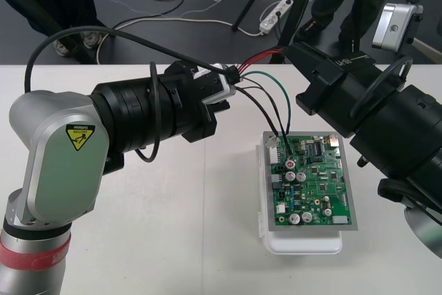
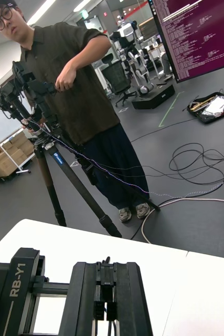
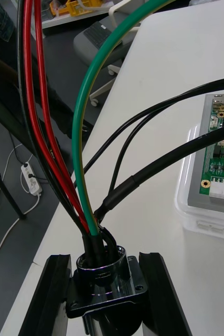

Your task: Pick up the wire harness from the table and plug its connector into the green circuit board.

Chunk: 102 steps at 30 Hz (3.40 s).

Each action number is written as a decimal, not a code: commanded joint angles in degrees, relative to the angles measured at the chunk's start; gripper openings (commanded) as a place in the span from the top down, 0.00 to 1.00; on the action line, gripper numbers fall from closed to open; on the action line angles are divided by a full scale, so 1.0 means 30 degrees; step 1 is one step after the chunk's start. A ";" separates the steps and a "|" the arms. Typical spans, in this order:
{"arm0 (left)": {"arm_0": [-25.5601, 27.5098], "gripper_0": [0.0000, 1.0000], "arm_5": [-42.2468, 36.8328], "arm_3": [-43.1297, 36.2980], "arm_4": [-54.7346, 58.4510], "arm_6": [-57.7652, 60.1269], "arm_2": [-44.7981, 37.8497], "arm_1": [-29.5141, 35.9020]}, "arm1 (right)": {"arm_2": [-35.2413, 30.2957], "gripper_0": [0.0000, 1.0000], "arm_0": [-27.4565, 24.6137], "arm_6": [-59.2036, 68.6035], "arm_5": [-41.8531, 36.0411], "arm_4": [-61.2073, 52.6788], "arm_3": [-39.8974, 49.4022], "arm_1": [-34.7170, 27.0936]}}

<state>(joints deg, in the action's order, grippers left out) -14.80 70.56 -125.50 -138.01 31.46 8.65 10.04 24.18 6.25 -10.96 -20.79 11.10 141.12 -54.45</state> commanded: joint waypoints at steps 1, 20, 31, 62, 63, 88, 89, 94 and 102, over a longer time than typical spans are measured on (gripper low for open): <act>0.0218 1.00 -0.1108 -0.0296 0.0066 -0.1433 0.0104 -0.0504 | 0.0203 1.00 0.0494 0.0458 0.0132 0.0168 0.0187 0.0250; 0.0218 0.00 -0.1167 -0.0326 0.1355 -0.1433 -0.0277 -0.0152 | 0.0203 1.00 0.0494 0.0458 0.0132 0.0373 0.0187 0.0192; 0.0247 0.00 -0.1167 -0.0296 0.3376 -0.1258 -0.0511 0.1225 | -0.0178 1.00 -0.0268 0.0488 0.0835 0.1252 0.0187 -0.0423; 0.0335 0.00 -0.1167 0.0846 1.9255 0.0002 -0.2913 0.9369 | -0.6975 1.00 -0.5453 0.0517 1.8707 0.2775 -0.4091 -0.1302; 0.0335 0.00 -0.1167 0.1256 2.0251 -0.0086 -0.2855 0.9691 | -0.6975 1.00 -0.5278 0.0517 1.9410 0.3068 -0.4472 -0.1302; -0.0632 0.00 -0.0962 0.2311 2.6667 -0.0935 -0.2738 0.9281 | -0.4865 1.00 -0.1000 0.0166 2.2925 0.5265 -0.6698 0.0514; -0.0720 0.00 -0.0933 0.2311 2.6404 -0.1052 -0.2738 0.8900 | -0.4631 1.00 -0.0795 0.0078 2.2925 0.5295 -0.6757 0.0748; -0.1071 0.00 -0.0933 0.2282 2.5495 -0.1433 -0.2650 0.7436 | -0.4426 1.00 -0.0620 0.0019 2.2896 0.6232 -0.6786 0.1832; -0.1833 0.00 -0.0962 0.2311 2.3708 -0.1902 -0.2181 0.6381 | -0.3635 1.00 -0.0385 -0.0040 2.2925 0.6584 -0.6757 0.2887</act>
<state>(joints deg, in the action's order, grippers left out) -17.13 70.02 -118.26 -65.46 31.07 1.46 30.84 11.71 3.25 -10.96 47.39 30.53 120.10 -47.51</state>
